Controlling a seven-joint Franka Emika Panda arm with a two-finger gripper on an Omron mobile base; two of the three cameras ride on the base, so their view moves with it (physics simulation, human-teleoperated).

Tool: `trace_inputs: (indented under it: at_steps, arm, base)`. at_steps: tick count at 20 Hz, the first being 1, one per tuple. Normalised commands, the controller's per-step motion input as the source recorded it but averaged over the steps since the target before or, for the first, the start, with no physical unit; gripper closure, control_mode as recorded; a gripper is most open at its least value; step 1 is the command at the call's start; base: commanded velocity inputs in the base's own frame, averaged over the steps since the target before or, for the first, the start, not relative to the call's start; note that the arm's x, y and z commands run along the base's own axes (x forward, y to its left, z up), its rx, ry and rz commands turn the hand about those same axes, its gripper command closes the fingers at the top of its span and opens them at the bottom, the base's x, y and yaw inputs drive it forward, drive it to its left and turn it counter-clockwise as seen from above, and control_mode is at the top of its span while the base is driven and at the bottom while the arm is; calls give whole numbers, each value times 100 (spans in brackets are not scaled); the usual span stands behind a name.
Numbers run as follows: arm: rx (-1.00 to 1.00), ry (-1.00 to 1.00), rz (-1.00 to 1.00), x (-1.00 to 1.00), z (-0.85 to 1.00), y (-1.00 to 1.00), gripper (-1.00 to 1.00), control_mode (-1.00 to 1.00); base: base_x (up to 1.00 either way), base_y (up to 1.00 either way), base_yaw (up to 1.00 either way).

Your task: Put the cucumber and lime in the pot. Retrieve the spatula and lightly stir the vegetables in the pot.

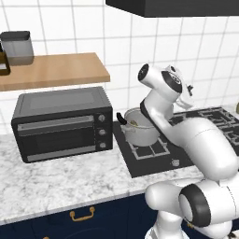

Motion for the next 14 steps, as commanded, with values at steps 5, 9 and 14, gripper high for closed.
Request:
trace_inputs:
  at_steps: [5,9,14]
  arm:
    - [-21,6,34,41,-8,-2,100,-100]
    - [-15,0,34,12,-1,0,100,-100]
    - [-13,-1,22,18,7,9,100,-100]
  base:
    - [0,0,0]
    - [0,0,0]
    - [0,0,0]
